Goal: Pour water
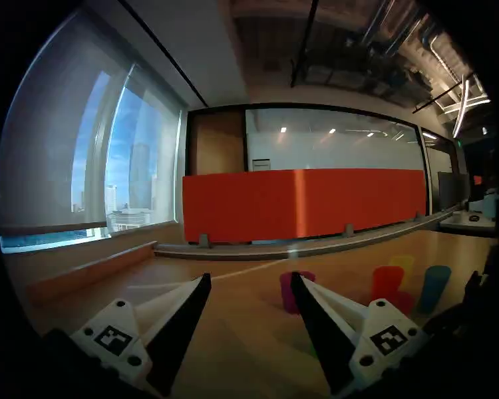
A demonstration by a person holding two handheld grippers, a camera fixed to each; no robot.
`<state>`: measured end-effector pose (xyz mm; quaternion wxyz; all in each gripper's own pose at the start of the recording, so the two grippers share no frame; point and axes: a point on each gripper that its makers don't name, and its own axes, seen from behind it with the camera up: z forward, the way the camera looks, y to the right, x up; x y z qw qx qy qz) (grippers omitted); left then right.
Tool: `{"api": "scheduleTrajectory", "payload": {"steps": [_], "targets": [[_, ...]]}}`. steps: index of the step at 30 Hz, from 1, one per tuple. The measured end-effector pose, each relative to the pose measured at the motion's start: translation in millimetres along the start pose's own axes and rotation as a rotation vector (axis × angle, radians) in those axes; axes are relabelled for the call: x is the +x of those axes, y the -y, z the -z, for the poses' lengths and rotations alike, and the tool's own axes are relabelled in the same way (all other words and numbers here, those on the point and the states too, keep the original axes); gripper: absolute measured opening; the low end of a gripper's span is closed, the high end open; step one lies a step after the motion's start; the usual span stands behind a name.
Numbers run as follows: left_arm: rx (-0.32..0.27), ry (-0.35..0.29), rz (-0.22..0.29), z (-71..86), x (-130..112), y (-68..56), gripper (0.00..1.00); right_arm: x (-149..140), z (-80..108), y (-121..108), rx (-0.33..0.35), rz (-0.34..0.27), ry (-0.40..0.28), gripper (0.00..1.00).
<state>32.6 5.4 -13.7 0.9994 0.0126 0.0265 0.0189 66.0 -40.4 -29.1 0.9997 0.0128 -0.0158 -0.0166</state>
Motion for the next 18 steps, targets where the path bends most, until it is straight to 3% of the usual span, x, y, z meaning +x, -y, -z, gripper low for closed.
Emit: {"api": "scheduleTrajectory", "payload": {"steps": [11,18], "targets": [[-0.01,0.019,0.02,-8.8,-23.0,1.5,0.89,-3.1,-1.3,-0.1,0.002,-0.021,0.016,1.0],[-0.022,0.035,0.035,-10.9,-29.0,1.2,0.88,-1.2,-1.9,2.9,0.003,-0.004,0.017,1.0]]}}
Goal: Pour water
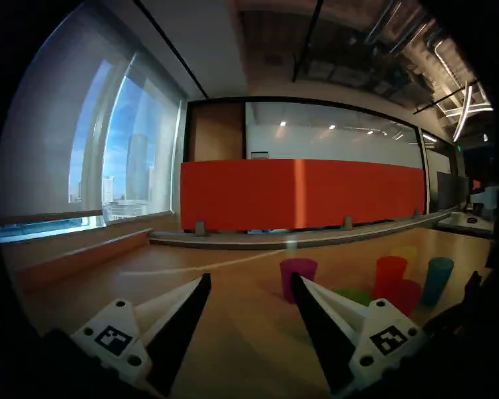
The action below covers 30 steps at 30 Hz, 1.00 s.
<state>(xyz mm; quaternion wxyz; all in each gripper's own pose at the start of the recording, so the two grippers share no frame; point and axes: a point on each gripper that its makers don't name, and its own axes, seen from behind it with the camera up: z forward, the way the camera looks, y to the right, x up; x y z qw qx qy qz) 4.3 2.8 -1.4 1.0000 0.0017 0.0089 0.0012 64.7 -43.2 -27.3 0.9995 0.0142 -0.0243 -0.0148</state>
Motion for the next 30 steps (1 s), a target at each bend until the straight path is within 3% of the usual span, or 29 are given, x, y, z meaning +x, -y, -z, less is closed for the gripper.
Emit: {"api": "scheduleTrajectory", "payload": {"steps": [30], "targets": [[-0.022,0.019,0.005,-0.3,-5.8,-3.9,0.88,-5.6,3.4,-11.2,-0.003,-0.022,-0.002,1.0]]}}
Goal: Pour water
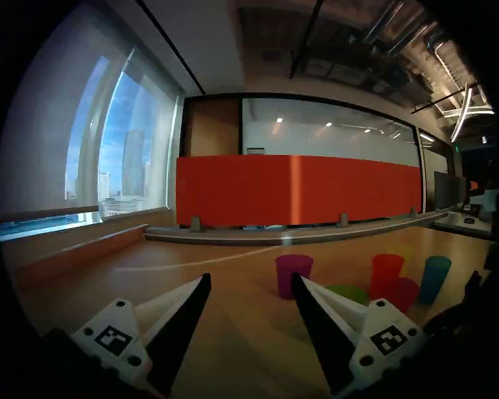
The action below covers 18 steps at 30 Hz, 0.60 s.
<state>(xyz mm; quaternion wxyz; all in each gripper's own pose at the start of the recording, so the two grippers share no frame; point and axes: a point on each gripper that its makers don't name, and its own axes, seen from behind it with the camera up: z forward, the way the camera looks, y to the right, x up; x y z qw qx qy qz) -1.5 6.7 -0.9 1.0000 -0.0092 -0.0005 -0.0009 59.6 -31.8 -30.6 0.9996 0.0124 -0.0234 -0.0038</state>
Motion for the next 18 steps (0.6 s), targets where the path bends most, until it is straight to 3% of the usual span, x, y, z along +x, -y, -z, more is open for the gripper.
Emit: {"api": "scheduleTrajectory", "payload": {"steps": [18], "targets": [[0.0,0.0,0.0,0.4,-0.5,0.1,0.89,-6.6,-11.6,-2.8,0.016,0.034,-0.059,1.0]]}}
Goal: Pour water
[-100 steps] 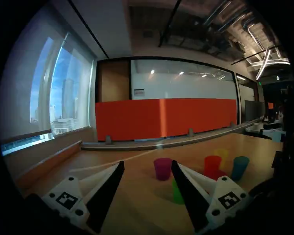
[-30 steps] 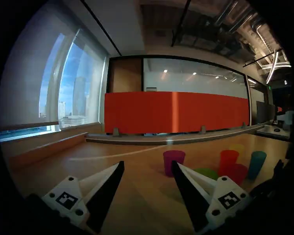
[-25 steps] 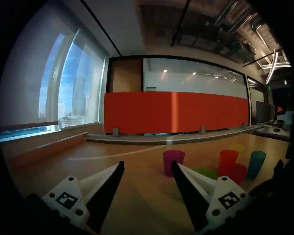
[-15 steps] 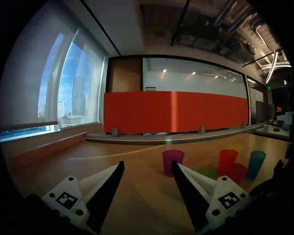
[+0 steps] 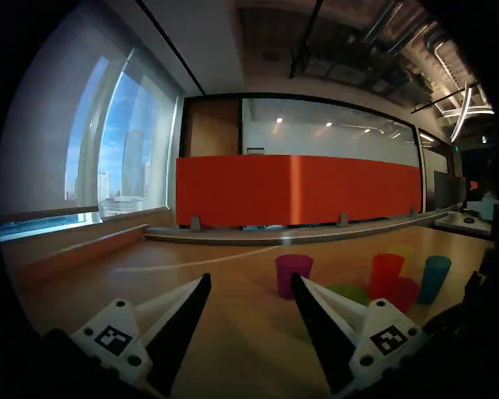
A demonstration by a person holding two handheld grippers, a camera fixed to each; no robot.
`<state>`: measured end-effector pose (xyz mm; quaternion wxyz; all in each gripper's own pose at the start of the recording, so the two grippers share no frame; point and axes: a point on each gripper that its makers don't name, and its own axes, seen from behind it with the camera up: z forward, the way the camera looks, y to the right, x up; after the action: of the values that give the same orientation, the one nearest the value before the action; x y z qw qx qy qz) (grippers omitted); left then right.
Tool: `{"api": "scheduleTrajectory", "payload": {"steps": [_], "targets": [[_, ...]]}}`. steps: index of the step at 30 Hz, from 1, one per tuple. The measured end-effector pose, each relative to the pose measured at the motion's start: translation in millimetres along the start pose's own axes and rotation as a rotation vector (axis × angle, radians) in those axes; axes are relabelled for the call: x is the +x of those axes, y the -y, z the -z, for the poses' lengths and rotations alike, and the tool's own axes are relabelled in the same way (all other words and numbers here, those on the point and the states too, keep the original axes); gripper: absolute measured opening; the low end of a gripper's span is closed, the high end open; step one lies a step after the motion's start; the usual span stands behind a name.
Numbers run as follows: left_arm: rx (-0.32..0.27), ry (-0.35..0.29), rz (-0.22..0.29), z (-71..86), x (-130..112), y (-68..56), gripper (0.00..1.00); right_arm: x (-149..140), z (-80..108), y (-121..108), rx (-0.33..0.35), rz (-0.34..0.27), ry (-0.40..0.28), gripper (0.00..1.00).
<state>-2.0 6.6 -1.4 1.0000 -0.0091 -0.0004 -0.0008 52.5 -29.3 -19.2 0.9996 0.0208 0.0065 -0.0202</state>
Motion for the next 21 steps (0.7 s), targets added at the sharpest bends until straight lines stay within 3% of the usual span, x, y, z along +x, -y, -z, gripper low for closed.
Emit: {"api": "scheduleTrajectory", "payload": {"steps": [9,21], "targets": [[0.0,0.0,0.0,0.0,0.3,-0.4,0.89,-7.5,-11.7,-2.9,-0.005,-0.013,-0.06,1.0],[0.0,0.0,0.0,0.1,0.2,-0.3,0.89,-34.0,-13.4,-27.0,-0.057,-0.033,-0.037,1.0]]}}
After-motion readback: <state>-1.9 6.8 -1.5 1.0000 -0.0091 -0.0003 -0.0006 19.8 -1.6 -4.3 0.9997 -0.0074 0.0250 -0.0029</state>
